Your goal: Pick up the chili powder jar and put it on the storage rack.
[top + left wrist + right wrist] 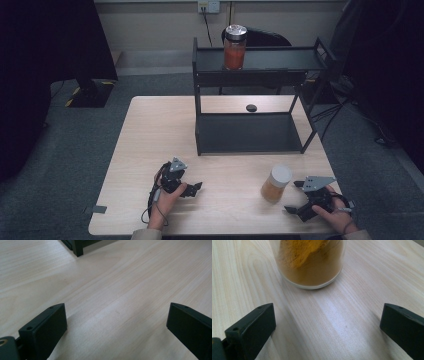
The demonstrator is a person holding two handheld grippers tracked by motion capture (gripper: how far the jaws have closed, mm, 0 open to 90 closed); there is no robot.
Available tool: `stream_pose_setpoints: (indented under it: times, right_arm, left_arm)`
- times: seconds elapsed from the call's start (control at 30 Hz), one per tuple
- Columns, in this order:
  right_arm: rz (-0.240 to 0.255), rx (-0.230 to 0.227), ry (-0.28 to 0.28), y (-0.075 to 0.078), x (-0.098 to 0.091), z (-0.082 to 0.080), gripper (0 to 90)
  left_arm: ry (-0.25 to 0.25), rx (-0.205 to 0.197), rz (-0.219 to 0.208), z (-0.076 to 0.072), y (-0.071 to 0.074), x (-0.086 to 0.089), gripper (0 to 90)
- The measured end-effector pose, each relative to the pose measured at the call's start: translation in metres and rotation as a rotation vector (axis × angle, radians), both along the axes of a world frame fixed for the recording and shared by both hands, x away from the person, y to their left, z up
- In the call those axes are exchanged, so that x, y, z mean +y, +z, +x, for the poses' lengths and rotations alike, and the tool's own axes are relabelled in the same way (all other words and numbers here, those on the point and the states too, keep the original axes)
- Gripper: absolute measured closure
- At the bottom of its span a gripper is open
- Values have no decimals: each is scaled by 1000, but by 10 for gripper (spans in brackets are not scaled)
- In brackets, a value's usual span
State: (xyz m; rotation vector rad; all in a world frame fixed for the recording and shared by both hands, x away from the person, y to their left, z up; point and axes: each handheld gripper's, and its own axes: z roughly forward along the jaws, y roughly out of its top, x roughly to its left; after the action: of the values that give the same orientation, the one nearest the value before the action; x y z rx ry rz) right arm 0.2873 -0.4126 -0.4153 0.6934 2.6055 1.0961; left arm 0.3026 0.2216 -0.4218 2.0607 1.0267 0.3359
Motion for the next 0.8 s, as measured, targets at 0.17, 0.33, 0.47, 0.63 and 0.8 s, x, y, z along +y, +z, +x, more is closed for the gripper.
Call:
stream_pose_setpoints:
  times: [0.17, 0.33, 0.47, 0.63, 0.8]
  right_arm:
    - [0, 0, 0, 0, 0, 0, 0]
    - [0, -1, 0, 0, 0, 0, 0]
    - [-1, -1, 0, 0, 0, 0, 0]
    - [-1, -1, 0, 0, 0, 0, 0]
    - [-2, 0, 0, 0, 0, 0, 0]
  left_arm:
    - [3, -13, 29, -5, -2, 0, 22]
    - [-18, -37, 81, -7, -1, -4, 10]
    - [-20, -43, 105, -9, 0, -9, 0]
    - [-16, -43, 104, -10, -1, -9, 0]
    - [-15, -44, 103, -10, -1, -9, 0]
